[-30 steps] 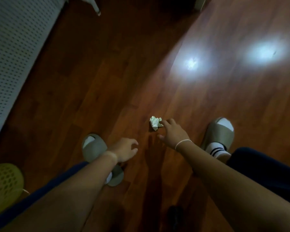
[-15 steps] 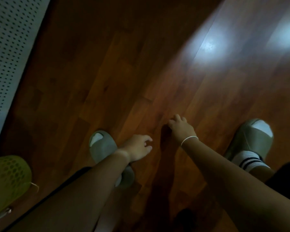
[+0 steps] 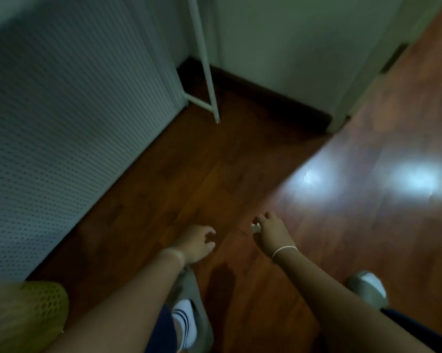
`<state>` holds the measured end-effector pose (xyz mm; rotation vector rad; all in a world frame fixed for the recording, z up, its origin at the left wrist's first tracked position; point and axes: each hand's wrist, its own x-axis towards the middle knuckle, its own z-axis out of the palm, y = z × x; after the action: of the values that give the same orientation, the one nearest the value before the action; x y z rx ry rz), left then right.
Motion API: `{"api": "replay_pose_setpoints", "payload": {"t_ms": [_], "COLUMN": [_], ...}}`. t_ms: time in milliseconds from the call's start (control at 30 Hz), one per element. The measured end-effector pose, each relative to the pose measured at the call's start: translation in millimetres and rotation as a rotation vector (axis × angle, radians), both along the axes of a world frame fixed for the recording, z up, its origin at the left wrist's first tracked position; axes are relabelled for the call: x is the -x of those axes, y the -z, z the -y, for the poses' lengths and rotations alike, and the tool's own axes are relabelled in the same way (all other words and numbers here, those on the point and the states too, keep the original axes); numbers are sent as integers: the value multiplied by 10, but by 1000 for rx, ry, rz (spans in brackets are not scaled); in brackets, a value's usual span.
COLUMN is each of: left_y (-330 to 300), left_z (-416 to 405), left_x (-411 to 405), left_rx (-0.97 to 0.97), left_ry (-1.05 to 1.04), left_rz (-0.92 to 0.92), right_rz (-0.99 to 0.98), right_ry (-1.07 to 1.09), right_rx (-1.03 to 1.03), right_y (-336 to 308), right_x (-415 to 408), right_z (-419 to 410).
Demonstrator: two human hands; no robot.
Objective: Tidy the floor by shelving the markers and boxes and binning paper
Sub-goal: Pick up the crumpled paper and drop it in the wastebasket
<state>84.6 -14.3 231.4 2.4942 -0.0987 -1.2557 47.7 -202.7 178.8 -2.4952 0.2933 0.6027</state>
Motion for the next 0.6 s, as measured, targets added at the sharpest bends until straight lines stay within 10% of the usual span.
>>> {"api": "replay_pose_setpoints", "payload": {"t_ms": [300, 600], "left_y": [-1733, -2157], "left_z": [-1603, -3675], "left_x": [372, 1406], "left_rx": [-64, -140], "left_ry": [-109, -487], "left_rz": [394, 518], "right_rz": [275, 380], "right_ry": [-67, -317], "right_rx": [-178, -430], "right_y": [-1716, -2377], "right_x": [-164, 180], "right_z": [-1364, -3505]}}
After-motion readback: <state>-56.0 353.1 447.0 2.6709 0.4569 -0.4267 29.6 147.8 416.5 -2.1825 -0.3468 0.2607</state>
